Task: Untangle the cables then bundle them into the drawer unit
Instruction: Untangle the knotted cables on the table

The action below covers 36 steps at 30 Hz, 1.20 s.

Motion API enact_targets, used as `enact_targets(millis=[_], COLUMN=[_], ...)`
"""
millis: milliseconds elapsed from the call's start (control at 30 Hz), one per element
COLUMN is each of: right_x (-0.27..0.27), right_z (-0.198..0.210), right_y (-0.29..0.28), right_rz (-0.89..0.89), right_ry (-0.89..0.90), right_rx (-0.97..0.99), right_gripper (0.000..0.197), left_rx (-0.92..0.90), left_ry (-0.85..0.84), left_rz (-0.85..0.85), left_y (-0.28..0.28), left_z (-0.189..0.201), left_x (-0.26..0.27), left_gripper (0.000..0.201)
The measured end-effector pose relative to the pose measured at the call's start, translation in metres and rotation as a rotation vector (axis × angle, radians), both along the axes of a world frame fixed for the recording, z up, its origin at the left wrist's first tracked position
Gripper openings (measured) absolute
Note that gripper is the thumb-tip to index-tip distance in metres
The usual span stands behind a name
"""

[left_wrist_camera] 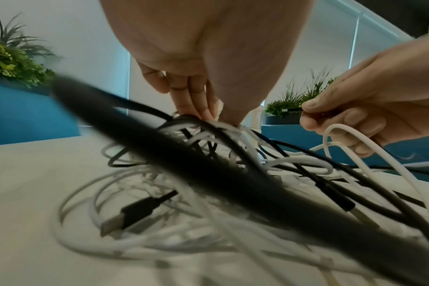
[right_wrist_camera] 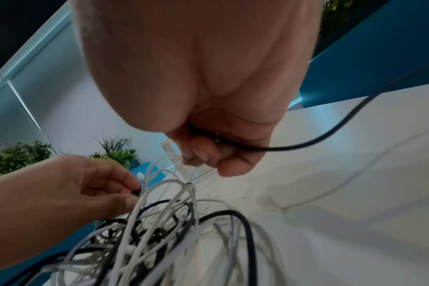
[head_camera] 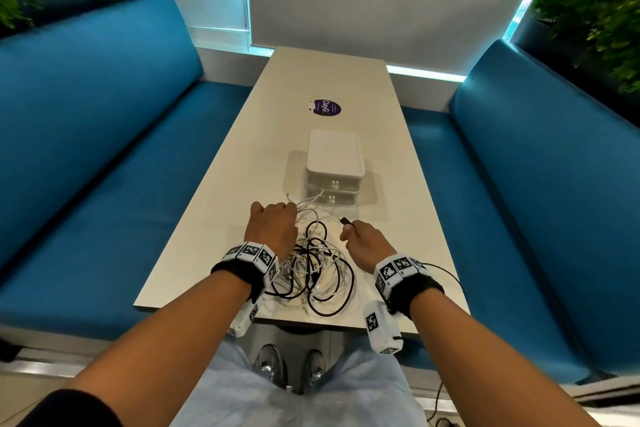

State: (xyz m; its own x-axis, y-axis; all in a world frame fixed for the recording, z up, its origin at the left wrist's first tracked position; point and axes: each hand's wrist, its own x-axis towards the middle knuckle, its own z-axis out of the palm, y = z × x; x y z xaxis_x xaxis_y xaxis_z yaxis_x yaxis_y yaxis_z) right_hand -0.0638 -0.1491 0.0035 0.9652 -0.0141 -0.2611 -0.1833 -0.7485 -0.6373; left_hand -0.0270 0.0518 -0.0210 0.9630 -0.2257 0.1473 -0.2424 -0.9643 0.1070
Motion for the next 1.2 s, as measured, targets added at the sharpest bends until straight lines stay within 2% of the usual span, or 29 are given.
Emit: enact_targets(millis=[133, 200, 333, 433, 567, 700, 833, 1000, 1067, 1200], right_x=[0.01, 0.014, 0.02, 0.024, 0.027, 0.028, 0.031, 0.032, 0.034, 0.035], right_z=[-0.004, -0.004, -0.005, -0.005, -0.005, -0.005, -0.01, -0.014, -0.014, -0.012], right_y=[0.003, 0.007, 0.016, 0.023, 0.03, 0.032, 0.032, 0.033, 0.034, 0.04], right_rz=[-0.002, 0.006, 0.053, 0.076, 0.104, 0.14, 0.138, 0.161, 0.177, 0.261], right_ry=[0.027, 0.044, 0.071, 0.062, 0.029, 0.008, 0.0, -0.024, -0.039, -0.061], right_rx=[0.052, 0.057, 0.067, 0.08, 0.054, 0.03, 0.037, 0.056, 0.084, 0.138], right_gripper=[0.025, 0.025, 0.029, 0.027, 0.028, 0.029, 0.028, 0.028, 0.027, 0.026], left_rx=[-0.402, -0.439, -0.295, -0.099, 0.109, 0.122, 0.054, -0.049, -0.037, 0.058], left_ry=[0.135, 0.177, 0.098, 0.041, 0.016, 0.067, 0.076, 0.112, 0.088, 0.039], left_rz=[0.048, 0.063, 0.092, 0.061, 0.074, 0.158, 0.216, 0.24, 0.22, 0.138], left_y=[0.008, 0.01, 0.007, 0.005, 0.004, 0.004, 0.006, 0.002, 0.003, 0.005], left_z=[-0.003, -0.001, 0.001, 0.001, 0.002, 0.007, 0.008, 0.01, 0.01, 0.01], left_x=[0.002, 0.002, 0.001, 0.001, -0.001, -0.002, 0.001, 0.003, 0.003, 0.002], left_gripper=[0.026, 0.033, 0.027, 0.022, 0.03, 0.043, 0.027, 0.029, 0.017, 0.013])
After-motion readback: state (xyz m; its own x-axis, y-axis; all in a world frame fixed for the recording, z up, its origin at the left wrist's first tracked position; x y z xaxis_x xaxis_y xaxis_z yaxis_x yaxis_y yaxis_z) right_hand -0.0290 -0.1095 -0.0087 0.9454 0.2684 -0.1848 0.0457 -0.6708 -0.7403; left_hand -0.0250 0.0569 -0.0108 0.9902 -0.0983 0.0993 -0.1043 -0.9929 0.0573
